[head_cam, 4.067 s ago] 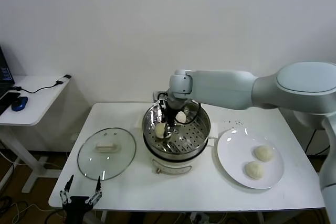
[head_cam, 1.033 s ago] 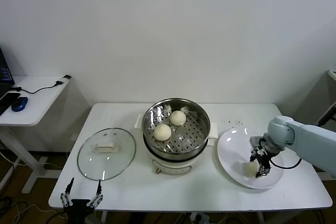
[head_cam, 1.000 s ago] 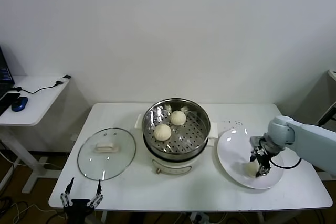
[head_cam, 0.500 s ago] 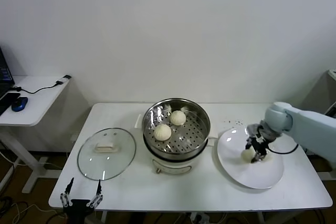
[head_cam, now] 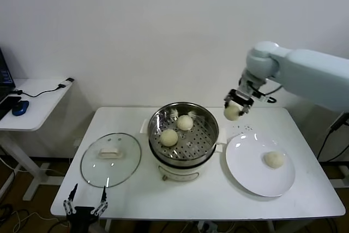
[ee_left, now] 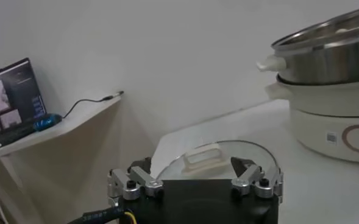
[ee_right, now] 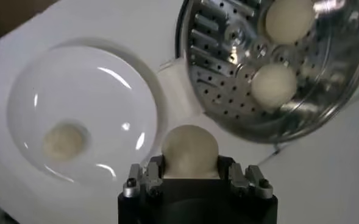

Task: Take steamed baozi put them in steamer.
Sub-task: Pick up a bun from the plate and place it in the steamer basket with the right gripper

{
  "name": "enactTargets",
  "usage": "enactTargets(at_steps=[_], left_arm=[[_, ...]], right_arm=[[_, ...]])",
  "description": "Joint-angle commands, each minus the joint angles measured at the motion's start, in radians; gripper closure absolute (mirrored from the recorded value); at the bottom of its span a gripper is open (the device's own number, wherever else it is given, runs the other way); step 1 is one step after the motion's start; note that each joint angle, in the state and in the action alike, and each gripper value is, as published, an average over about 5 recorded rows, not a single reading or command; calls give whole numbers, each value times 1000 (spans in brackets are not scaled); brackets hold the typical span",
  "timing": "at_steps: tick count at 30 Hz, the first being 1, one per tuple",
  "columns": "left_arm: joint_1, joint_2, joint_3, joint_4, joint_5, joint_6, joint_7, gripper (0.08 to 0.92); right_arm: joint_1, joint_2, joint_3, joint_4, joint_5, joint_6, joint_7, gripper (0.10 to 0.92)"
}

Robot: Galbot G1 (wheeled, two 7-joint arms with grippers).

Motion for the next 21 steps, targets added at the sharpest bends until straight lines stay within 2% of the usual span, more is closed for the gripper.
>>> enactTargets(at_steps=[1,6,21], left_arm=[[2,5,2,-5,11,2,1,177],[6,14,3,-8,8,6,1,177],[6,17,-2,10,-13,11,2,177]], right_arm=[[49,229,35,28,-113,211,-25,448],[-59,299,39,36,-141,214,-10,448],[-239,370,-15,14,-166,232,9,440]])
